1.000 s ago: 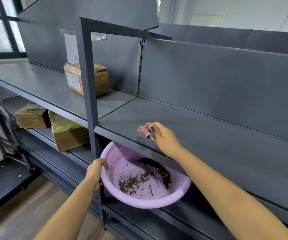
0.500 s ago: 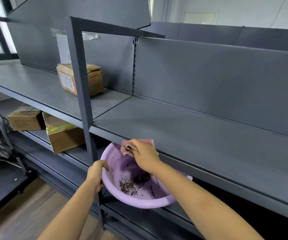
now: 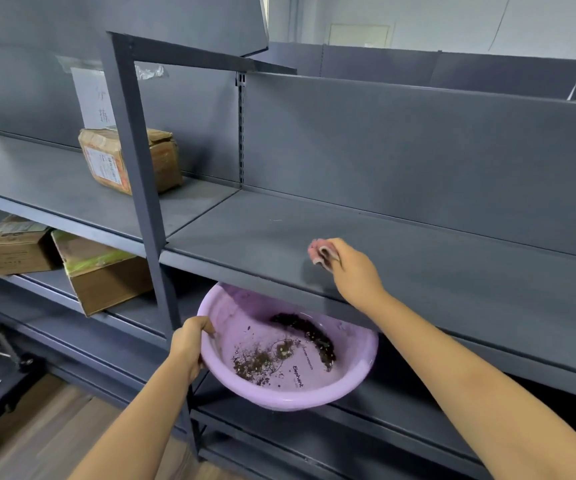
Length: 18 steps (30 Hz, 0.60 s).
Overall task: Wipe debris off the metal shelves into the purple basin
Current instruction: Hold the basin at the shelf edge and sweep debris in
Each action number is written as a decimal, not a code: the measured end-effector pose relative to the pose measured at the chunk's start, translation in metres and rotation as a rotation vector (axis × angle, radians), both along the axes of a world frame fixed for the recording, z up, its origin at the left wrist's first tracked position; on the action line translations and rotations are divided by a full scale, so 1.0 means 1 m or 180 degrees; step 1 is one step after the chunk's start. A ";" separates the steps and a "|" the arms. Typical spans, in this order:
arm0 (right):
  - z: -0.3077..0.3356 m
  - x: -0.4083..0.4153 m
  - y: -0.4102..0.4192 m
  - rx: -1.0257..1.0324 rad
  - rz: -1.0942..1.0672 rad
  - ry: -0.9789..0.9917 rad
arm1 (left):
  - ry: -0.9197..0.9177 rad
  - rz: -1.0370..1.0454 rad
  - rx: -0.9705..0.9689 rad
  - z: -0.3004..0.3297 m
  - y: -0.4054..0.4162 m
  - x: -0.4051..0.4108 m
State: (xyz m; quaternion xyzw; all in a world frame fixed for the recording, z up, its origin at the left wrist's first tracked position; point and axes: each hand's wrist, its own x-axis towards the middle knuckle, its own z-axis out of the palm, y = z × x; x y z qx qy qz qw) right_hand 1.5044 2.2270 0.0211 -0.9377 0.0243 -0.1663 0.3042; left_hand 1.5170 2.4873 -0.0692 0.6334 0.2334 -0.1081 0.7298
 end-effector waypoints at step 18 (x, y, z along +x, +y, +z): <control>-0.032 -0.043 0.077 -0.0849 0.0563 0.0520 | 0.0067 -0.0118 0.0044 -0.002 0.008 -0.044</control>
